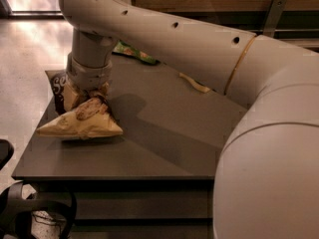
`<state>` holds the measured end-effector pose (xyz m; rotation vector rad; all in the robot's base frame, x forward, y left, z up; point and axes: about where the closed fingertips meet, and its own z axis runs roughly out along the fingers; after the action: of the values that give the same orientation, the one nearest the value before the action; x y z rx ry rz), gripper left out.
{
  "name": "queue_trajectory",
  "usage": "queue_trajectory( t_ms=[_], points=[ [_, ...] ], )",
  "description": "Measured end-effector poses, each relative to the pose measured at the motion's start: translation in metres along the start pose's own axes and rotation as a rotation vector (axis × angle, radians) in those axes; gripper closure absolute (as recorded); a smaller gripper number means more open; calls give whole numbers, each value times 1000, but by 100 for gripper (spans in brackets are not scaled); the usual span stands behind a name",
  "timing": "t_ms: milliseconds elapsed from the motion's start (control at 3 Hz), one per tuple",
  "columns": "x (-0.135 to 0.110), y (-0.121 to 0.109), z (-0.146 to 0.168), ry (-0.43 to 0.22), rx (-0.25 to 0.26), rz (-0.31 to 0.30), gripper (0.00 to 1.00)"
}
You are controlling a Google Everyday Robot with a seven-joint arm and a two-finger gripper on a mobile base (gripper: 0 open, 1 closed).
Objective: Pick brown chip bag
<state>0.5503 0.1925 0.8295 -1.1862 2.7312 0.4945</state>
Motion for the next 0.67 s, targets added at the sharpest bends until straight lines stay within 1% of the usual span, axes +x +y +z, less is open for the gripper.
queue_trajectory(
  t_ms=[333,667],
  points=[
    [0,0,-1,0,0,0,100],
    [-6,-6,-52,-146,-45,-93,100]
  ],
)
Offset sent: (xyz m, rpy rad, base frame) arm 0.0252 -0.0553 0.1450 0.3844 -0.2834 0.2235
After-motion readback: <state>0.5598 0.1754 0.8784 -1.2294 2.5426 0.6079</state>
